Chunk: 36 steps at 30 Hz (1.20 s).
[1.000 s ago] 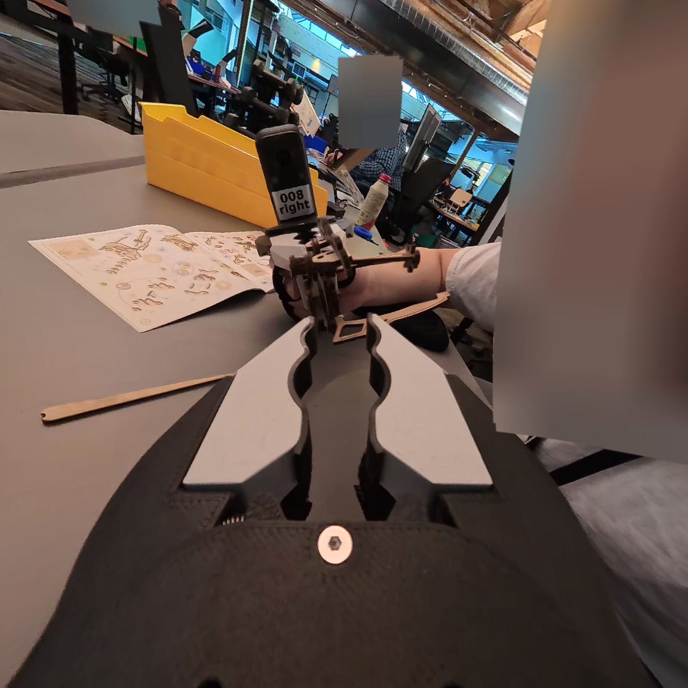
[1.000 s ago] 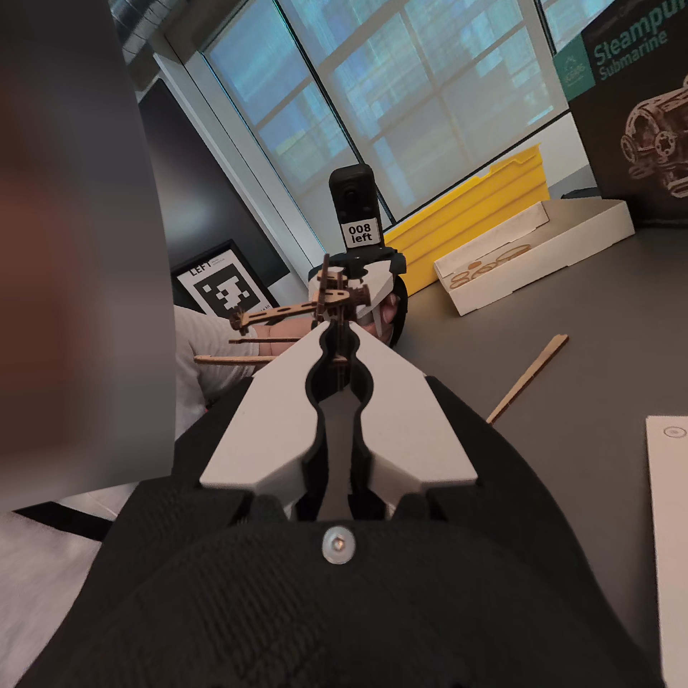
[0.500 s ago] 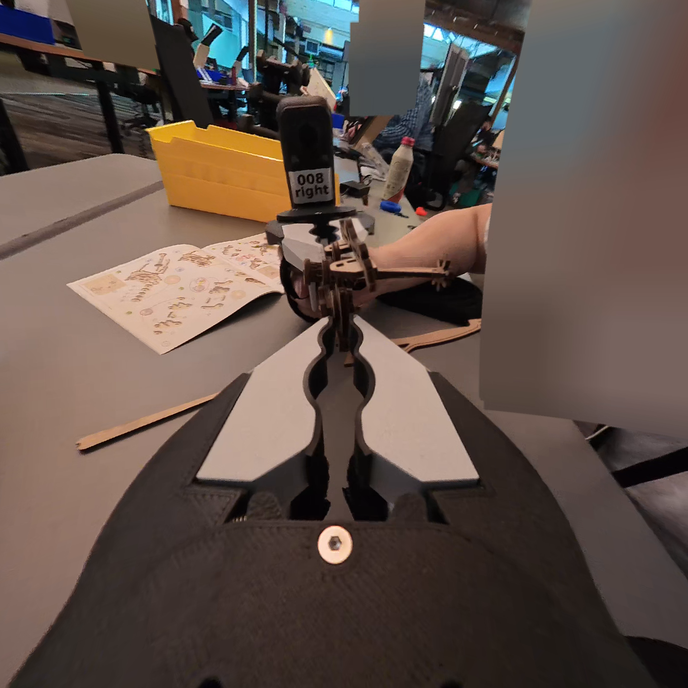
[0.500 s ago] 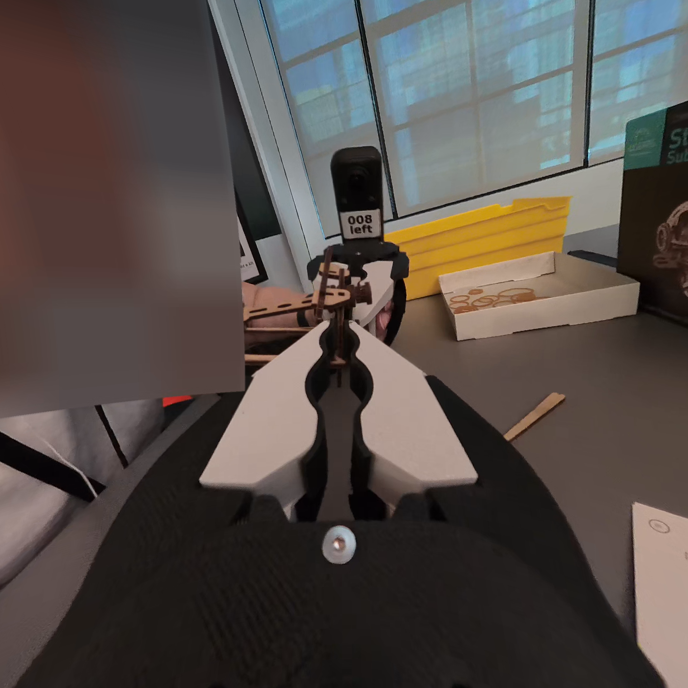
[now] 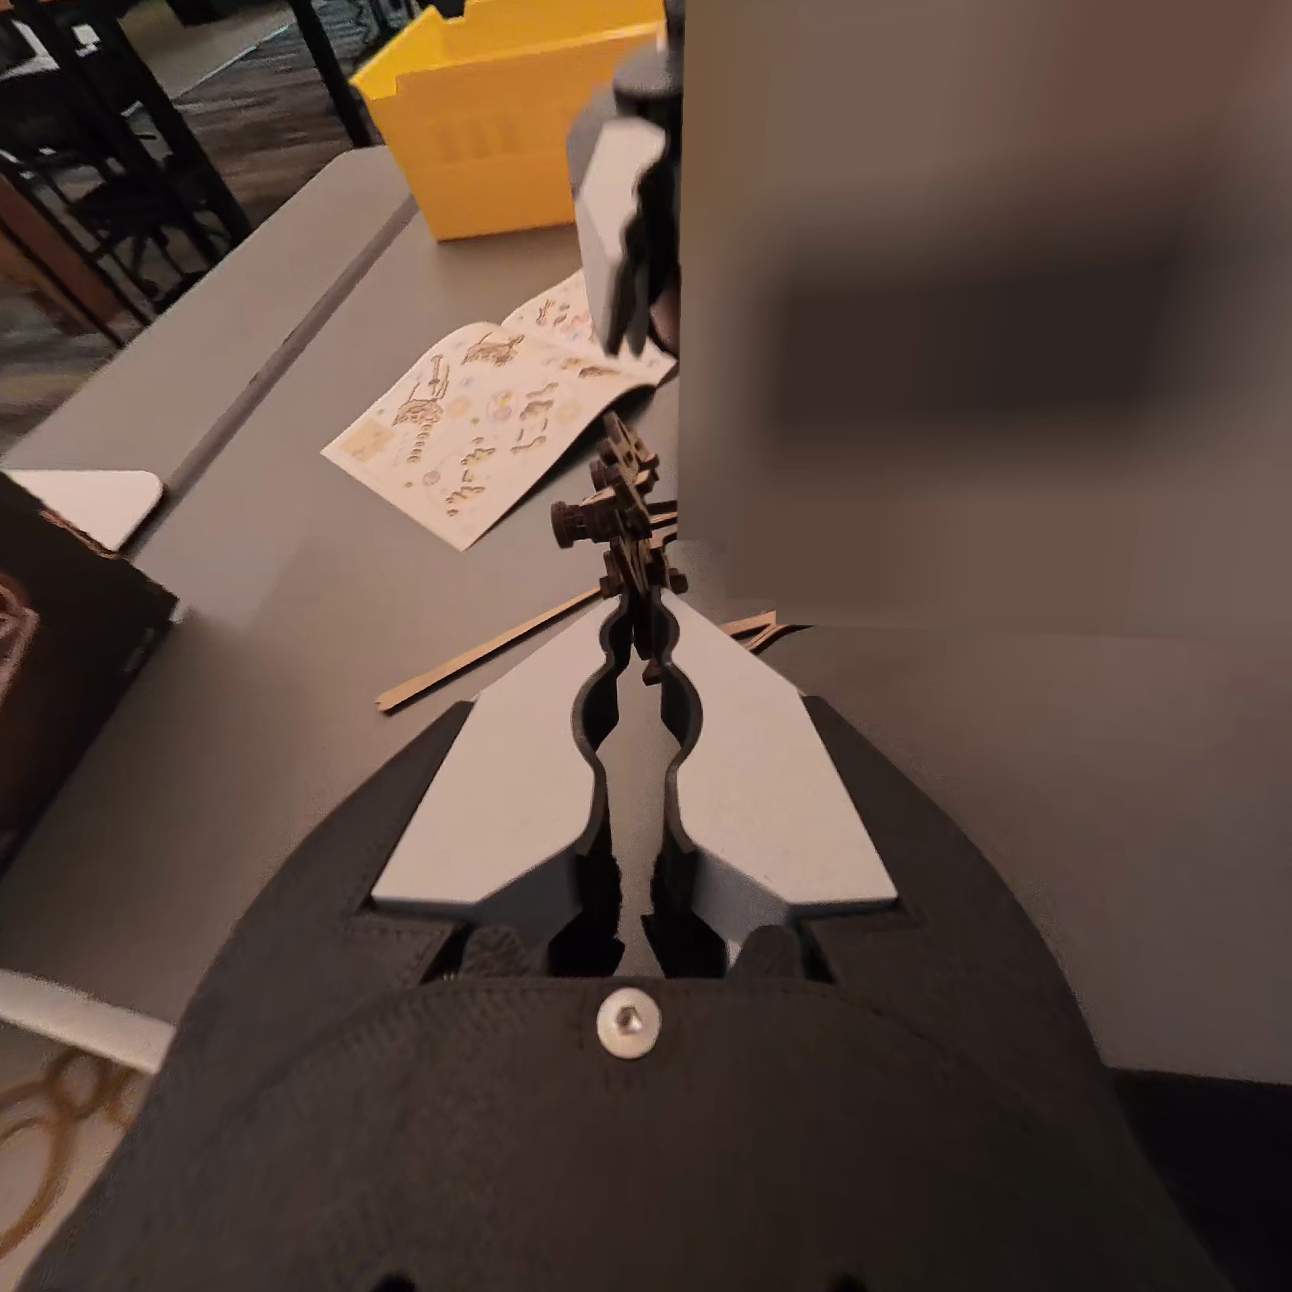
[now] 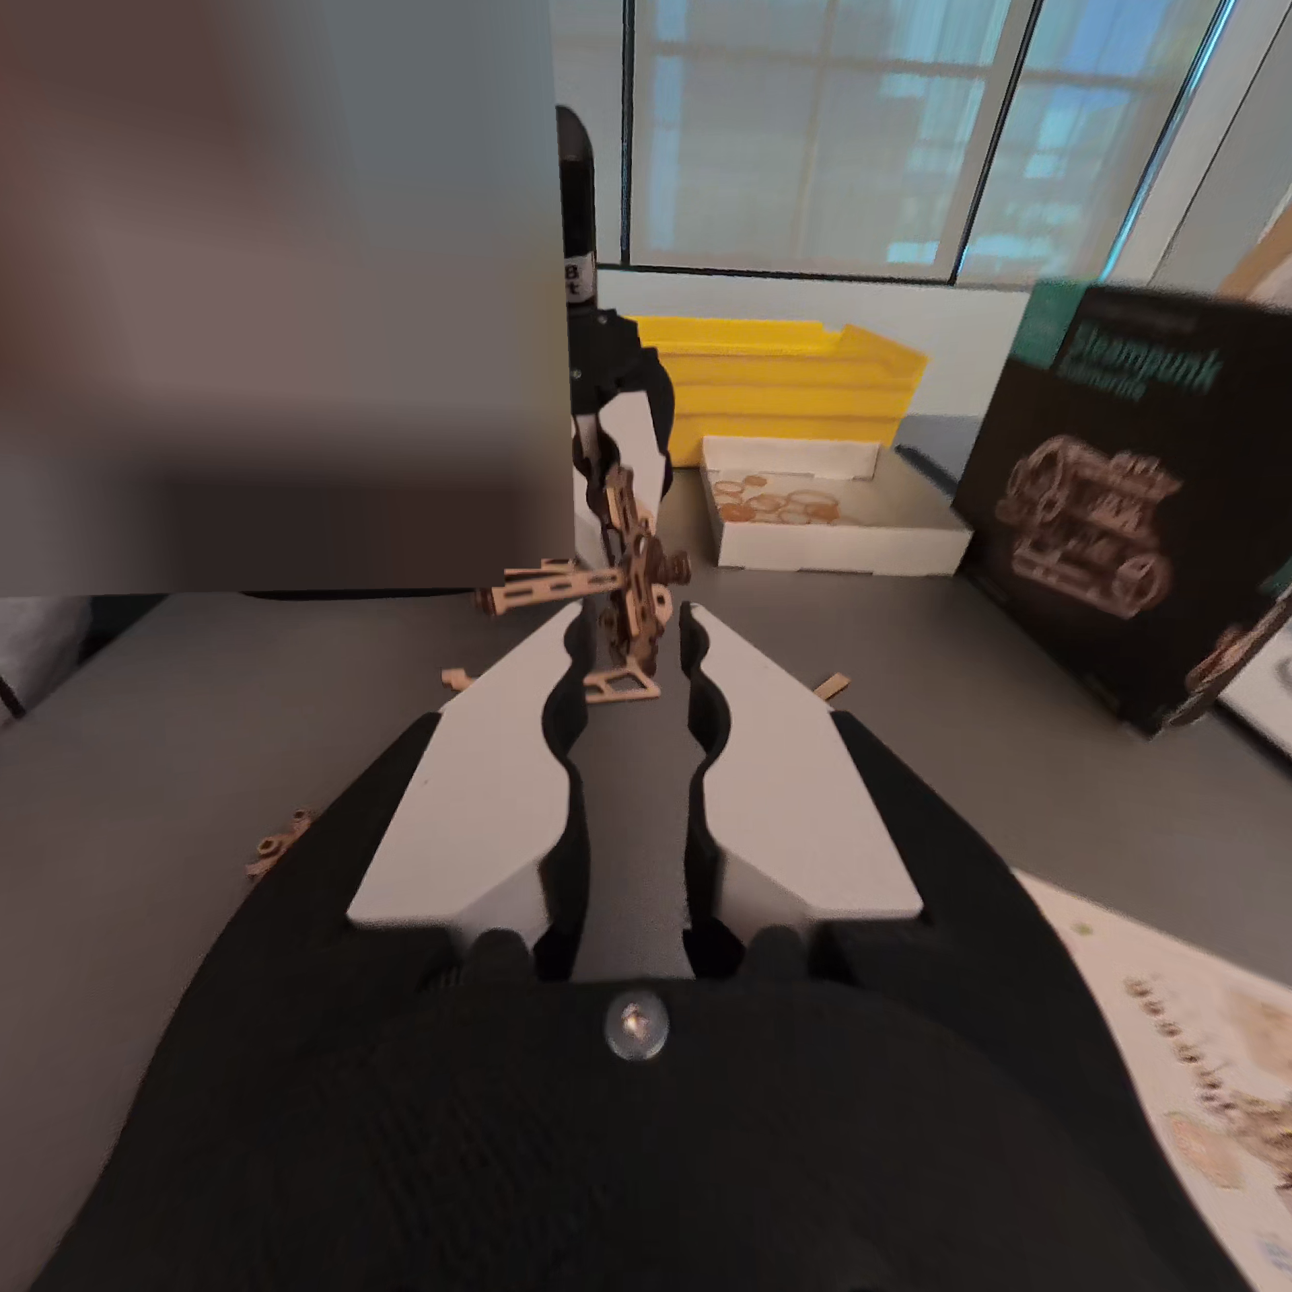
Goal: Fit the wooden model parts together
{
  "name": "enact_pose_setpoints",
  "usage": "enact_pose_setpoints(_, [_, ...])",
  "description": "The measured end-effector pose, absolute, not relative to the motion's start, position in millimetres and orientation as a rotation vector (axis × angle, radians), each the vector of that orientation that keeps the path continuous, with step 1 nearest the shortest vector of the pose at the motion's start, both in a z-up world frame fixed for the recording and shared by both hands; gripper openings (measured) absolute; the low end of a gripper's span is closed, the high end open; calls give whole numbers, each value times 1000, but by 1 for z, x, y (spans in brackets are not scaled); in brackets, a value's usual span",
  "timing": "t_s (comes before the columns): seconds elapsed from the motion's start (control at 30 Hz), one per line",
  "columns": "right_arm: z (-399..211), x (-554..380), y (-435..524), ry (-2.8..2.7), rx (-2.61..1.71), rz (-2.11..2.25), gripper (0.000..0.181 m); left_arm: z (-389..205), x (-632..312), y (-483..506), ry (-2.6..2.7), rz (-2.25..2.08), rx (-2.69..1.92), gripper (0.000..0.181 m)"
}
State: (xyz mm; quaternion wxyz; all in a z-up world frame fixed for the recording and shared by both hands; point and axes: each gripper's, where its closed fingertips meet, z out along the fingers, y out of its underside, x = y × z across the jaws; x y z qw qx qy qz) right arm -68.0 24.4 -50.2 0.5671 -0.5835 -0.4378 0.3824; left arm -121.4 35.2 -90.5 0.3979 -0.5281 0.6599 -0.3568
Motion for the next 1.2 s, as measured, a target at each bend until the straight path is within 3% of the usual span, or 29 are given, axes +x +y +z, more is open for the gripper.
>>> enact_pose_setpoints(0.13, [-29,-86,8,-1164,-1243,733,23,-102,-121,36,1741,-712,-1283,2])
enact_pose_setpoints(0.5, [-46,-111,4,-1387,-1237,437,25,-95,-125,48,1808,-66,-907,2])
enact_pose_setpoints(0.97, [-60,-124,15,-1489,-1195,246,25,-98,-123,38,1896,-47,-989,2])
enact_pose_setpoints(1.2, [-58,-127,11,-1564,-1178,241,17,-99,-123,34,1920,-56,-999,2])
